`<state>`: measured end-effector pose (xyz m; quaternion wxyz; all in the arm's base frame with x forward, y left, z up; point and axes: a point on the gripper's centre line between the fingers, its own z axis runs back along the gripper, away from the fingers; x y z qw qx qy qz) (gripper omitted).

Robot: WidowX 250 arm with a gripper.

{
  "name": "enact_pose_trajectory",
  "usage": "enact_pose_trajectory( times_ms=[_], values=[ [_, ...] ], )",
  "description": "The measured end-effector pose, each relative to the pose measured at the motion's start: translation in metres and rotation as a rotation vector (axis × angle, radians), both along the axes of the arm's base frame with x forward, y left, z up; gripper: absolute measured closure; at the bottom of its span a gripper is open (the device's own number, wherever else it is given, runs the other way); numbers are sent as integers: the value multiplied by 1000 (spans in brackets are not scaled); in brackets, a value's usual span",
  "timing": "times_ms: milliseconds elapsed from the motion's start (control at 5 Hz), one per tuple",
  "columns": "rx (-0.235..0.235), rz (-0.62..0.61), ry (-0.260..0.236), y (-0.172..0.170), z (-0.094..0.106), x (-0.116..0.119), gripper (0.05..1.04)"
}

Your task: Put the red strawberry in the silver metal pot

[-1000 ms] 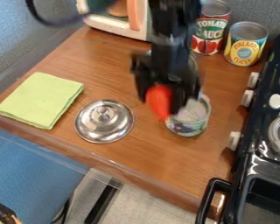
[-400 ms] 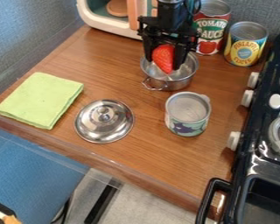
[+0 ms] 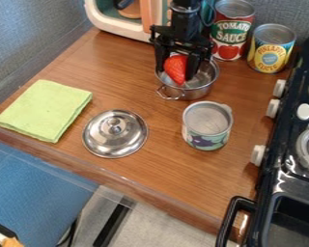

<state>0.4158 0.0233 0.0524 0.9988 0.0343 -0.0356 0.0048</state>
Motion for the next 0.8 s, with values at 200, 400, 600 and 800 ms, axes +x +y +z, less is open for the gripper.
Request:
enact_pose_trajectory(
  times_ms=[200, 400, 600, 800],
  values=[
    [-1, -5, 17, 0, 1, -1, 73],
    [-14, -17, 35, -2, 7, -6, 75],
    [-13, -8, 5, -2, 36, -14, 83],
    [-10, -6, 26, 3, 39, -28, 82]
  ],
)
